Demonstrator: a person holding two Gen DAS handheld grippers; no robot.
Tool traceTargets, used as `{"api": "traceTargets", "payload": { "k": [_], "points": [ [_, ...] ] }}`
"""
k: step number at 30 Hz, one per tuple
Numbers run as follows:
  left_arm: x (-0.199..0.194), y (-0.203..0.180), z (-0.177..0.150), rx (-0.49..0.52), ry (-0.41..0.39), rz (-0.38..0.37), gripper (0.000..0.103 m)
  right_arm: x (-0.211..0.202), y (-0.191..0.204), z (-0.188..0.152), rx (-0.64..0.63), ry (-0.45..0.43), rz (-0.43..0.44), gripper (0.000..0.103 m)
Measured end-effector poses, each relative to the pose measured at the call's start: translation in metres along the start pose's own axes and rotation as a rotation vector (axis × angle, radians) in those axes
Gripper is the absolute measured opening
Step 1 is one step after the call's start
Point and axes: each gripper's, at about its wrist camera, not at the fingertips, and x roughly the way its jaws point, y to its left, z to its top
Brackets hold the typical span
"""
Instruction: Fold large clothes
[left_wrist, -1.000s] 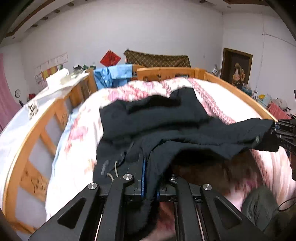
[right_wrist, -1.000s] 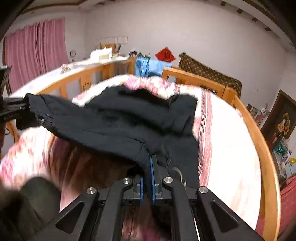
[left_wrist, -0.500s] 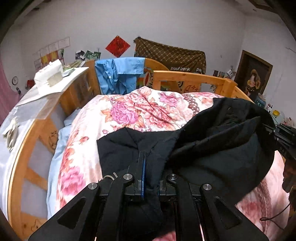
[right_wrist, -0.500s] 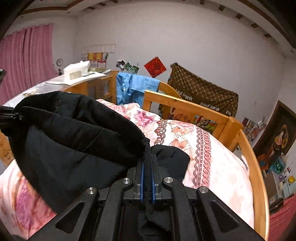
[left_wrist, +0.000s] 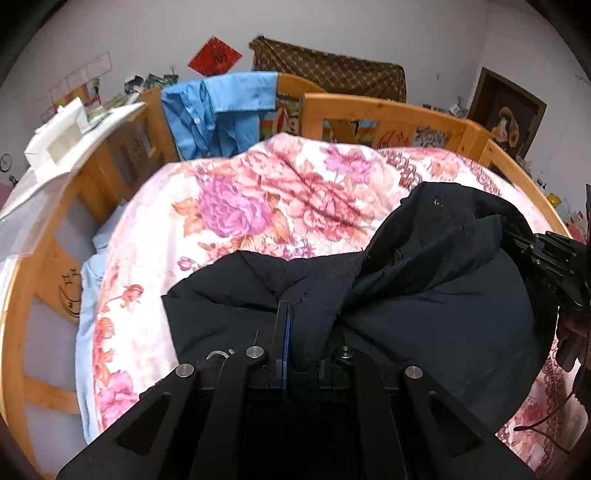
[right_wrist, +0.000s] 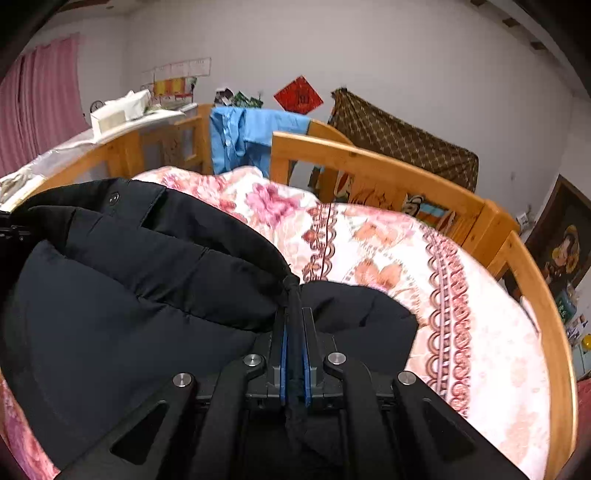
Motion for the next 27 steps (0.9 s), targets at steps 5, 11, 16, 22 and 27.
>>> {"api": "traceTargets", "payload": {
  "k": [5, 11, 16, 22, 27],
  "points": [
    [0.030, 0.011, 0.003, -0.041, 0.027, -0.031, 0.008, 0.023, 0.000, -0.006, 0.043, 0.025, -0.007, 0.008],
    [0.033, 0.022, 0.005, -0.083, 0.004, -0.080, 0.015, 0.025, 0.000, -0.009, 0.049, 0.008, -0.014, 0.011],
    [-0.012, 0.040, 0.000, -0.165, -0.143, -0.107, 0.066, -0.002, -0.009, -0.006, 0.082, -0.065, 0.003, 0.036],
    [-0.043, 0.036, -0.011, -0.173, -0.214, -0.101, 0.076, -0.055, -0.006, -0.014, 0.096, -0.195, 0.031, 0.076],
    [-0.027, -0.004, -0.031, -0.074, -0.268, -0.066, 0.094, -0.048, 0.013, -0.036, 0.073, -0.182, 0.127, 0.089]
  ]
}}
